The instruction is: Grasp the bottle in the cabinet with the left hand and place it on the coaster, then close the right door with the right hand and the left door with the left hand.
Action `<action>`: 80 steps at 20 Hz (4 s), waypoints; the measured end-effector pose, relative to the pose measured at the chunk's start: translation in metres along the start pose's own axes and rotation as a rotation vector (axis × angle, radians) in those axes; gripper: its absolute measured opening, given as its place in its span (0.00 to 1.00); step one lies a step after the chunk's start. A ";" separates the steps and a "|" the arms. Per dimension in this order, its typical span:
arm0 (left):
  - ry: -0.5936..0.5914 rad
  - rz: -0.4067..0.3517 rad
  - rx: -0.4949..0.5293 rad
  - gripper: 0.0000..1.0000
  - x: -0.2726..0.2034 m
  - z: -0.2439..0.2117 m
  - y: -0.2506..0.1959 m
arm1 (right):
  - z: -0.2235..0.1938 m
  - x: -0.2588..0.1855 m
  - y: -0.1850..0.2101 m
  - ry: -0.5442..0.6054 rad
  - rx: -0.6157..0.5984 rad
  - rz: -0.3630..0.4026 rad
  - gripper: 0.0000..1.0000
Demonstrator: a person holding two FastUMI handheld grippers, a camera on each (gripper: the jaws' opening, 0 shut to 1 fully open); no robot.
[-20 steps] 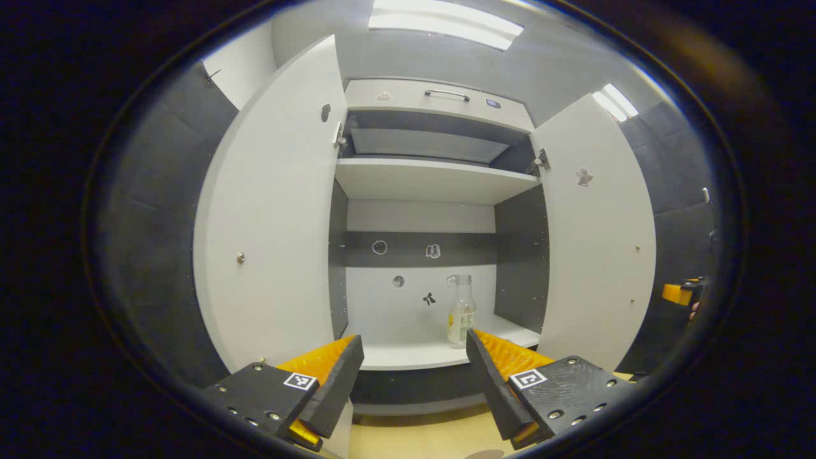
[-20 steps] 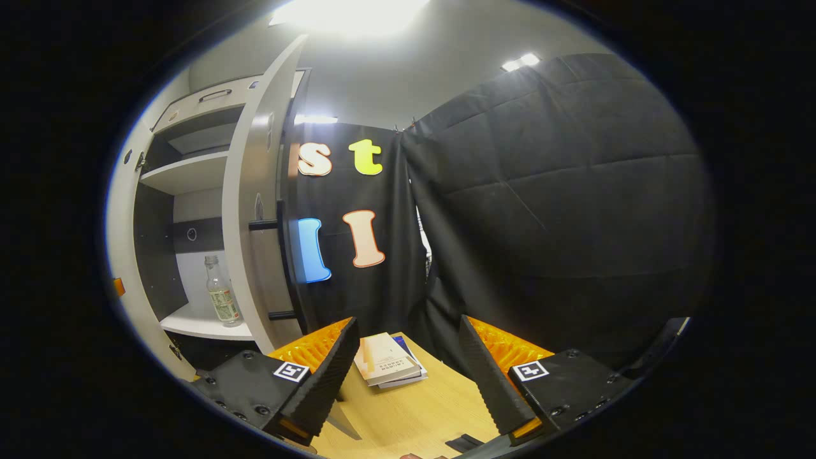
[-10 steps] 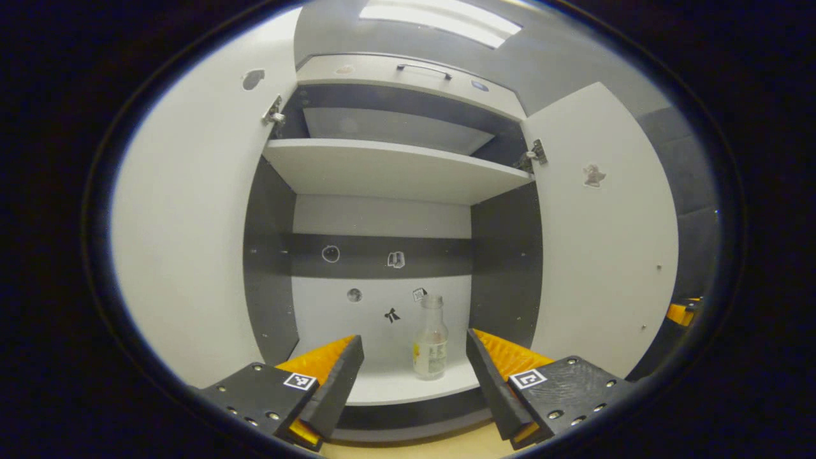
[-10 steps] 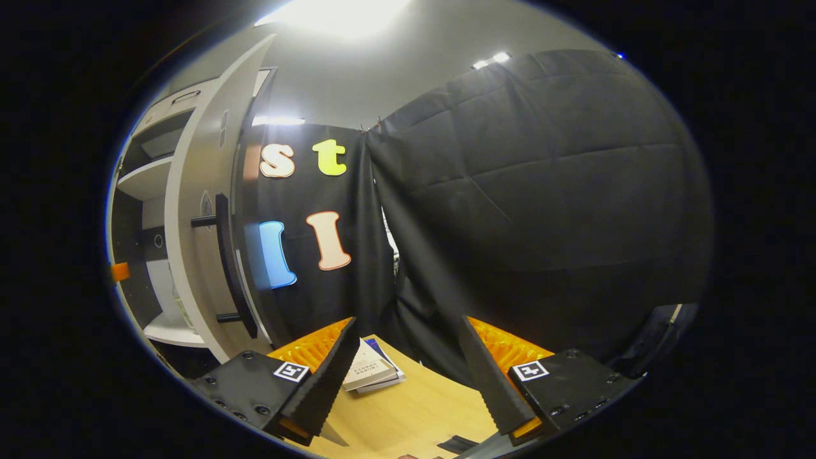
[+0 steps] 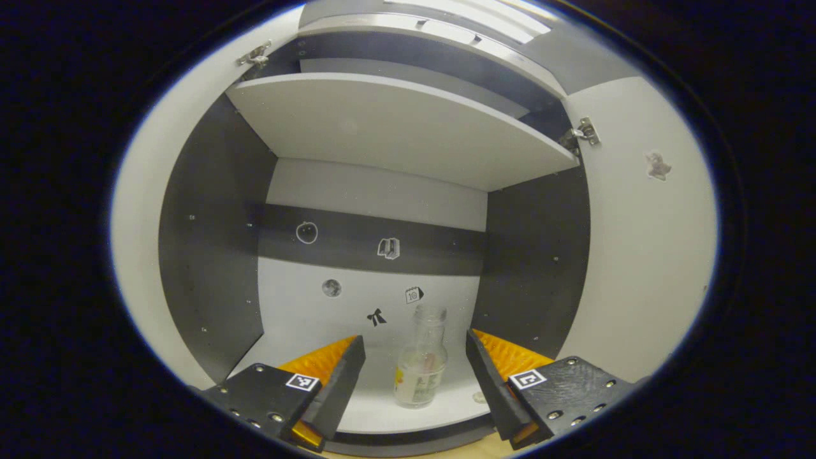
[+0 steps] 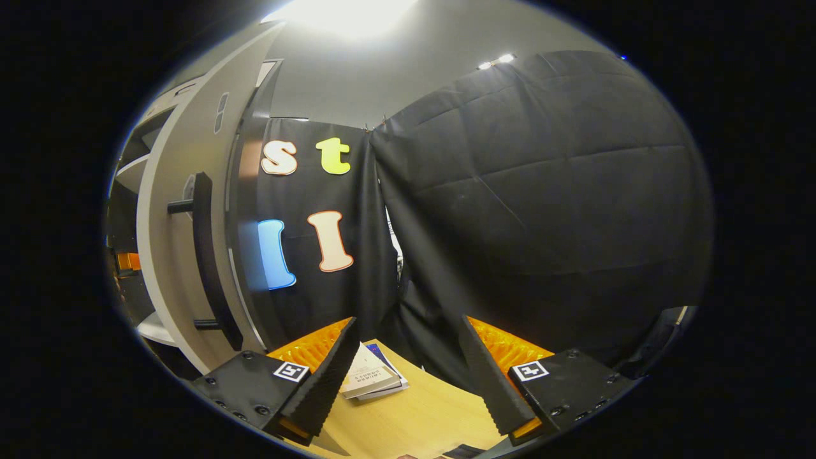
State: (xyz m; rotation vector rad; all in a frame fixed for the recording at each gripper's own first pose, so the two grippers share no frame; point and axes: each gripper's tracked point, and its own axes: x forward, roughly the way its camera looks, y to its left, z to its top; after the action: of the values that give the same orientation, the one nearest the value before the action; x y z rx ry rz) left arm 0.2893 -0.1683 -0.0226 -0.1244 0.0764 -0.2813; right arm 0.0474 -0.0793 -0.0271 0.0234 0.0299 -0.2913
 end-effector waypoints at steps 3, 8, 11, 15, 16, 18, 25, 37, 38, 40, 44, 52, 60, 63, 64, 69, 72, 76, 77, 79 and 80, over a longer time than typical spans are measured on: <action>0.016 -0.018 0.040 0.92 0.021 -0.009 -0.008 | -0.002 0.009 -0.002 0.000 0.026 -0.012 0.96; 0.032 -0.035 0.095 0.99 0.045 -0.015 -0.019 | -0.007 0.018 -0.006 0.002 0.025 -0.032 0.96; 0.042 -0.058 0.160 0.88 0.060 -0.016 -0.025 | -0.010 0.023 -0.011 0.006 0.030 -0.048 1.00; 0.068 -0.081 0.169 0.77 0.071 -0.020 -0.030 | -0.011 0.026 -0.022 0.007 0.048 -0.075 0.96; 0.076 -0.082 0.170 0.77 0.075 -0.025 -0.029 | -0.011 0.026 -0.024 0.008 0.047 -0.082 0.96; 0.069 -0.054 0.171 0.68 0.085 -0.028 -0.019 | -0.013 0.025 -0.030 0.011 0.043 -0.092 0.96; 0.080 -0.089 0.116 0.42 0.081 -0.030 -0.029 | -0.015 0.026 -0.037 0.018 0.051 -0.096 0.96; -0.002 -0.189 0.110 0.27 -0.016 0.031 -0.038 | -0.013 0.017 -0.025 0.032 0.024 -0.035 0.96; -0.007 -0.195 0.098 0.27 -0.026 0.035 -0.038 | -0.011 0.017 -0.024 0.030 0.027 -0.030 0.96; -0.026 -0.200 0.074 0.35 -0.042 0.038 -0.037 | -0.007 0.014 -0.022 0.025 0.033 -0.014 0.96; -0.046 -0.241 0.026 0.39 -0.068 0.024 -0.029 | -0.003 0.011 -0.018 0.025 0.013 0.013 0.96; 0.072 -0.281 -0.035 0.38 -0.128 -0.084 -0.027 | 0.007 0.003 -0.017 0.036 -0.004 0.027 0.96; 0.200 -0.313 -0.188 0.37 -0.150 -0.192 -0.051 | 0.010 -0.020 -0.016 0.045 0.022 0.000 0.96; 0.227 -0.270 -0.237 0.37 -0.159 -0.227 -0.049 | 0.006 -0.024 -0.014 0.059 -0.022 0.021 1.00; 0.231 -0.234 -0.243 0.37 -0.164 -0.241 -0.046 | 0.005 -0.023 -0.016 0.062 -0.033 0.027 0.96; 0.273 -0.045 -0.237 0.37 -0.183 -0.304 -0.042 | -0.004 -0.001 -0.018 0.102 -0.041 0.089 0.97; 0.293 0.029 -0.159 0.38 -0.181 -0.324 -0.044 | -0.008 0.019 -0.018 0.132 -0.063 0.143 1.00; 0.298 0.067 -0.082 0.32 -0.184 -0.338 -0.051 | -0.011 0.028 -0.022 0.147 -0.055 0.185 0.96; 0.302 0.089 -0.039 0.32 -0.184 -0.341 -0.048 | -0.011 0.030 -0.023 0.152 -0.053 0.193 0.96; 0.317 0.107 -0.004 0.35 -0.184 -0.349 -0.051 | -0.012 0.034 -0.024 0.153 -0.055 0.200 1.00; 0.322 0.110 -0.011 0.34 -0.184 -0.352 -0.053 | -0.013 0.034 -0.024 0.156 -0.056 0.201 1.00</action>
State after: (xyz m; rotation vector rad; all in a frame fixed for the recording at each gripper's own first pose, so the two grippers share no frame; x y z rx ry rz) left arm 0.0658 -0.2064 -0.3534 -0.0846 0.4030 -0.1889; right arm 0.0728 -0.1116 -0.0414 -0.0062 0.1893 -0.0867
